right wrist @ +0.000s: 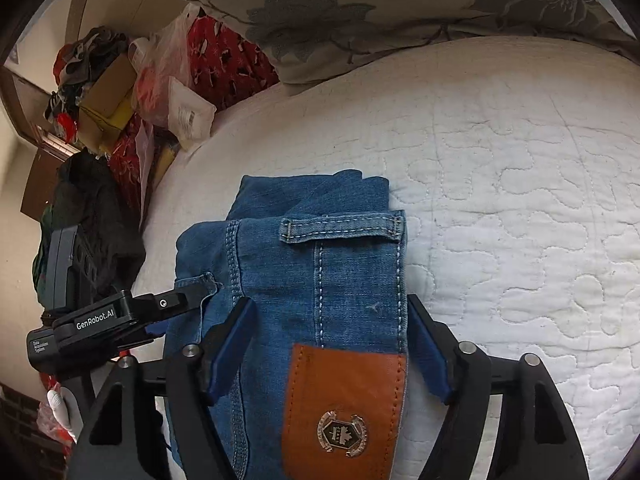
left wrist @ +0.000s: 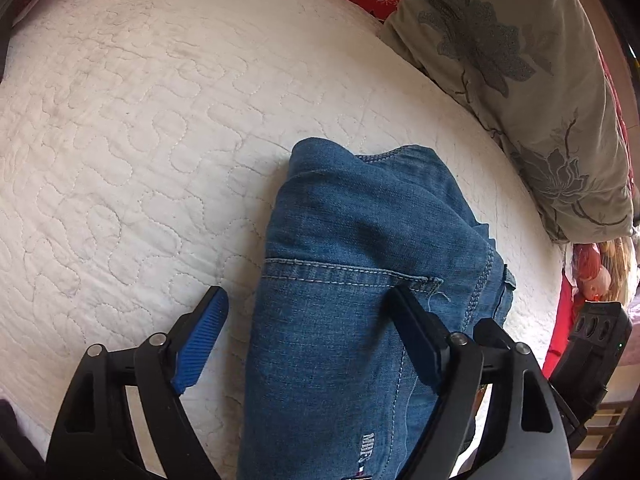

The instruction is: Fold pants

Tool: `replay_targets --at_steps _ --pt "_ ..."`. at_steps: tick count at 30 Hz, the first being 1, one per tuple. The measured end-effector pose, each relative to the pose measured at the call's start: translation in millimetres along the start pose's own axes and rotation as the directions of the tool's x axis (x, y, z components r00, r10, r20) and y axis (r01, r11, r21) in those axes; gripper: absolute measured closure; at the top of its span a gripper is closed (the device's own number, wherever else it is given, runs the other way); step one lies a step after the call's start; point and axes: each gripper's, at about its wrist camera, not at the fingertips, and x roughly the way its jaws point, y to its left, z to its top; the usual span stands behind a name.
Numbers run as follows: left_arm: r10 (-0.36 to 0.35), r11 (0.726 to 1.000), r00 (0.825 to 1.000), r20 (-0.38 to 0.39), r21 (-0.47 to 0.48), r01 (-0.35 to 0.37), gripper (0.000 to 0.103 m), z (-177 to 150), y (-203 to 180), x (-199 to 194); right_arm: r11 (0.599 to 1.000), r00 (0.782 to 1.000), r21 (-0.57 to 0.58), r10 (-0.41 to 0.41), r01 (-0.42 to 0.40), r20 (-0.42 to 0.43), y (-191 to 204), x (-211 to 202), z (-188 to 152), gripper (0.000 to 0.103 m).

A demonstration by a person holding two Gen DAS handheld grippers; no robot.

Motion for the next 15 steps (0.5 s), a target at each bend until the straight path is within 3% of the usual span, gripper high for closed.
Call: replay_targets --at_steps 4,8,12,15 --pt "0.002 1.000 1.000 0.008 0.014 -0.002 0.018 0.0 -1.1 0.3 0.996 0.998 -0.069 -0.063 0.061 -0.026 16.1 7.7 -0.9 0.011" --pt "0.003 1.000 1.000 0.013 0.027 -0.003 0.016 0.9 -2.7 2.2 0.997 0.998 -0.057 -0.053 0.052 -0.025 19.7 11.3 -2.9 0.000" --pt "0.000 1.000 1.000 0.005 0.026 0.000 0.013 7.0 -6.8 7.7 0.998 0.999 0.049 0.032 -0.032 0.014 3.7 5.4 -2.5 0.000" --pt "-0.002 1.000 1.000 -0.005 0.025 0.002 0.008 11.4 -9.8 11.8 0.995 0.998 0.073 0.068 -0.067 -0.009 -2.6 5.2 1.7 0.000"
